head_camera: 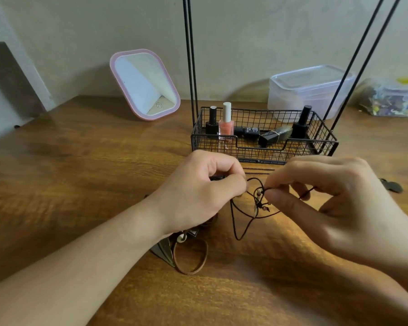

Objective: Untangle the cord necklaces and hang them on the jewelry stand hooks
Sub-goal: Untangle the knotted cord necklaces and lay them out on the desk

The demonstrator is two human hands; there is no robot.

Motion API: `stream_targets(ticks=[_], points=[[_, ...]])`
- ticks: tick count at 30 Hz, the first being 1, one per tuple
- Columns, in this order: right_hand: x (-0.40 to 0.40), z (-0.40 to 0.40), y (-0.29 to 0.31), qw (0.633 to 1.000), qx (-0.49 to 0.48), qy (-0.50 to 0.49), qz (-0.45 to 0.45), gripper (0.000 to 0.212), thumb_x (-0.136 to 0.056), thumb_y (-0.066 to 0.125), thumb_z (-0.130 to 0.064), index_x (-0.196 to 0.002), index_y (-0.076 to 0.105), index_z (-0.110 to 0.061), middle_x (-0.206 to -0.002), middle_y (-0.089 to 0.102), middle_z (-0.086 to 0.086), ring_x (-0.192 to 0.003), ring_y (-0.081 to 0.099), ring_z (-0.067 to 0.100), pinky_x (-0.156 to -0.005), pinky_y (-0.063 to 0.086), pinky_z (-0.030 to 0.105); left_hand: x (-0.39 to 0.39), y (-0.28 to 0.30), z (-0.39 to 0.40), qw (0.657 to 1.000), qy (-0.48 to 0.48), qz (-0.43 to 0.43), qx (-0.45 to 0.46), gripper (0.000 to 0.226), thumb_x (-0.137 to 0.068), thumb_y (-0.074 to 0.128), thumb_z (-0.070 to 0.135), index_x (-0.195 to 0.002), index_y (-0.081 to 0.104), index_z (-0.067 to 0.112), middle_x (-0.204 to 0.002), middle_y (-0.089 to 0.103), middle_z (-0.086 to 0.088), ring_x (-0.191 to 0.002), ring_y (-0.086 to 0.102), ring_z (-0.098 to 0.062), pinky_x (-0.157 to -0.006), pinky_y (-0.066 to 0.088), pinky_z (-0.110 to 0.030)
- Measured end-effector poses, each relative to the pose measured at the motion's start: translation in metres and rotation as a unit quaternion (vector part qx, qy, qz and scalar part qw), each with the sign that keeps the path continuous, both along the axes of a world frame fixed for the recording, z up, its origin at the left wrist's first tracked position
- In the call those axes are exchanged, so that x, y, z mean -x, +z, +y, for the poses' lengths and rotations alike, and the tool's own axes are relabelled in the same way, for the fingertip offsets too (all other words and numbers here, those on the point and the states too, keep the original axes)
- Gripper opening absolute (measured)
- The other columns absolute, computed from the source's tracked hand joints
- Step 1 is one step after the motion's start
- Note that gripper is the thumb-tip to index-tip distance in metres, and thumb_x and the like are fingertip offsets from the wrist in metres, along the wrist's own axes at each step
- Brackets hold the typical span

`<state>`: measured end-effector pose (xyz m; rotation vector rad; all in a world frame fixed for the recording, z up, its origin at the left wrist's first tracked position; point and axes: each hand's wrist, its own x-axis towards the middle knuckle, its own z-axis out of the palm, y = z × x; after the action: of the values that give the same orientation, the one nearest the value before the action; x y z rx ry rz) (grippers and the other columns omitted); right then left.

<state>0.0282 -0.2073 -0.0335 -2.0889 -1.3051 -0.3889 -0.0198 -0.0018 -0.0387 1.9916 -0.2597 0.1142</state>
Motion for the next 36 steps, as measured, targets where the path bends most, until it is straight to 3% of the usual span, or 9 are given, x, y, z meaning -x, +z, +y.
stream_targets(ticks=[7, 11, 14, 16, 19, 22, 26, 31, 36], points=[[-0.002, -0.003, 0.002, 1.000, 0.013, 0.013, -0.020, 0.006, -0.083, 0.070, -0.021, -0.087, 0.073, -0.025, -0.075, 0.064, -0.015, -0.068, 0.059, 0.009, -0.056, 0.050, 0.030, -0.001, -0.004, 0.000, 0.989, 0.040, -0.116, -0.087, 0.014, -0.089, 0.066, 0.012, -0.076, 0.065, 0.016, -0.071, 0.061, 0.010, -0.075, 0.060, -0.007, -0.068, 0.043, -0.011], [-0.002, -0.004, 0.002, 1.000, 0.011, 0.015, -0.009, 0.007, -0.080, 0.070, -0.019, -0.083, 0.071, -0.025, -0.073, 0.063, -0.013, -0.068, 0.059, 0.013, -0.056, 0.049, 0.030, 0.001, -0.006, 0.000, 0.986, 0.062, -0.146, -0.047, 0.014, -0.087, 0.070, 0.006, -0.086, 0.058, 0.013, -0.079, 0.069, -0.002, -0.087, 0.069, -0.016, -0.081, 0.053, -0.020], [-0.003, -0.004, 0.001, 1.000, 0.011, 0.006, -0.003, 0.006, -0.079, 0.070, -0.019, -0.082, 0.070, -0.025, -0.072, 0.062, -0.014, -0.067, 0.059, 0.014, -0.056, 0.047, 0.027, 0.002, -0.003, 0.003, 0.978, 0.029, -0.186, -0.086, 0.013, -0.091, 0.064, 0.000, -0.087, 0.055, 0.008, -0.079, 0.069, -0.002, -0.084, 0.070, -0.010, -0.075, 0.053, -0.019], [-0.004, -0.004, 0.002, 1.000, 0.009, -0.002, -0.004, 0.007, -0.079, 0.070, -0.019, -0.082, 0.070, -0.025, -0.071, 0.061, -0.016, -0.067, 0.058, 0.013, -0.056, 0.044, 0.020, 0.002, -0.003, 0.004, 0.970, -0.007, -0.195, -0.144, 0.013, -0.093, 0.061, -0.002, -0.088, 0.062, 0.011, -0.077, 0.067, 0.006, -0.077, 0.067, -0.004, -0.066, 0.052, -0.019], [-0.003, -0.004, 0.003, 1.000, 0.009, -0.003, -0.001, 0.008, -0.078, 0.071, -0.018, -0.081, 0.070, -0.025, -0.071, 0.061, -0.016, -0.066, 0.057, 0.012, -0.056, 0.042, 0.018, 0.001, -0.005, 0.004, 0.961, -0.011, -0.206, -0.187, 0.021, -0.092, 0.060, -0.002, -0.090, 0.074, 0.015, -0.079, 0.069, 0.012, -0.076, 0.066, -0.003, -0.066, 0.050, -0.016], [-0.003, -0.004, 0.002, 1.000, 0.013, 0.004, 0.005, 0.008, -0.078, 0.070, -0.019, -0.082, 0.070, -0.025, -0.071, 0.061, -0.014, -0.067, 0.058, 0.014, -0.055, 0.044, 0.022, 0.002, -0.007, 0.002, 0.962, 0.025, -0.197, -0.187, 0.020, -0.091, 0.063, 0.008, -0.098, 0.078, 0.020, -0.087, 0.074, 0.013, -0.070, 0.070, -0.014, -0.063, 0.056, -0.029], [-0.003, -0.004, 0.001, 1.000, 0.020, 0.011, 0.010, 0.007, -0.078, 0.070, -0.020, -0.084, 0.071, -0.025, -0.072, 0.061, -0.015, -0.067, 0.058, 0.013, -0.055, 0.046, 0.025, 0.005, -0.003, 0.000, 0.967, 0.019, -0.148, -0.208, 0.024, -0.089, 0.070, 0.021, -0.112, 0.075, 0.025, -0.079, 0.067, 0.021, -0.066, 0.067, -0.014, -0.060, 0.053, -0.023], [-0.003, -0.002, 0.000, 0.998, 0.057, 0.013, -0.008, 0.006, -0.080, 0.069, -0.023, -0.085, 0.072, -0.026, -0.072, 0.061, -0.016, -0.067, 0.058, 0.011, -0.055, 0.050, 0.034, 0.009, 0.004, -0.002, 0.977, -0.036, -0.054, -0.203, 0.032, -0.082, 0.074, 0.021, -0.112, 0.072, 0.031, -0.073, 0.069, 0.009, -0.067, 0.065, -0.018, -0.062, 0.053, -0.037], [0.000, 0.003, -0.004, 0.997, 0.047, 0.005, -0.056, 0.005, -0.084, 0.070, -0.023, -0.086, 0.074, -0.024, -0.072, 0.061, -0.014, -0.064, 0.058, 0.010, -0.053, 0.049, 0.032, 0.010, 0.006, -0.004, 0.968, -0.046, -0.006, -0.247, 0.046, -0.074, 0.079, 0.041, -0.118, 0.066, 0.037, -0.081, 0.071, 0.013, -0.081, 0.065, -0.006, -0.072, 0.054, -0.029]])
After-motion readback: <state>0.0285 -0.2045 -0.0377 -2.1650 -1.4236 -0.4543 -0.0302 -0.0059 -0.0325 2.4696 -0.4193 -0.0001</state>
